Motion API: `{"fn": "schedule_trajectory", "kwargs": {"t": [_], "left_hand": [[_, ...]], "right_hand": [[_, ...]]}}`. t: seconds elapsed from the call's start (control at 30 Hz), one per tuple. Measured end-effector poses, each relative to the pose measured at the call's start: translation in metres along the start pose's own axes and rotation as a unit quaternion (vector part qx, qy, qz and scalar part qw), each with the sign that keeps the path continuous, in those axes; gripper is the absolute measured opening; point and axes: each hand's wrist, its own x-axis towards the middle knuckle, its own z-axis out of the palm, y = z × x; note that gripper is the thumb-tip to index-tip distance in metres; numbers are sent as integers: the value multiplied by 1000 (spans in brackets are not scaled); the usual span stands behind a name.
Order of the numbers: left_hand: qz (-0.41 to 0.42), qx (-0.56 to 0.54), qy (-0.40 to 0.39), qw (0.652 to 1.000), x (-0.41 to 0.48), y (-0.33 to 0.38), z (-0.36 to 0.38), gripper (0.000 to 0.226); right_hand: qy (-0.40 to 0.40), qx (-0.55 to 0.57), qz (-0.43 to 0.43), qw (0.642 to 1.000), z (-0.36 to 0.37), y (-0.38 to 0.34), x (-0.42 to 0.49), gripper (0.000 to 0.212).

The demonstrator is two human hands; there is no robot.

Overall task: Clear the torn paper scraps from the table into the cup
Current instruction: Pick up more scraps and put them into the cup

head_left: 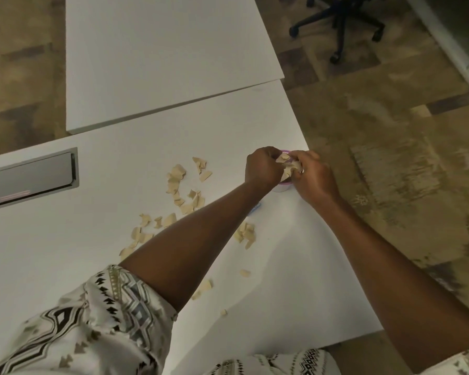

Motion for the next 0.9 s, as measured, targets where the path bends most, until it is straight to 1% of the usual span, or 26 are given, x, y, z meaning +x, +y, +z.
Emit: {"fn": "schedule_trajectory", "kwargs": {"t": [0.07,0.17,0.3,0.5,0.73,0.83,0.9], "left_hand": [[0,-6,-11,1000,-1,1,-2,35],[5,-26,-11,1000,-3,2,-4,36],[16,-42,8,999,-6,1,-11,38],[11,-47,48,998,-22,-28,-35,31],[-35,-26,74,996,-65,-89,-61,27],[-52,9,71,996,-84,-117,-70,25],[-53,41,70,995,-98,-136,-76,24]], "right_hand": [[9,6,1,1000,-1,0,-1,40],[29,13,-11,999,-4,-1,-4,38],[52,-1,-55,997,-8,-6,-11,32],[58,-13,-85,995,-7,-19,-30,24],[-1,32,-105,994,20,-32,-70,24],[-61,11,-86,994,39,-32,-86,25],[-116,-18,-74,990,53,-29,-97,32]]}}
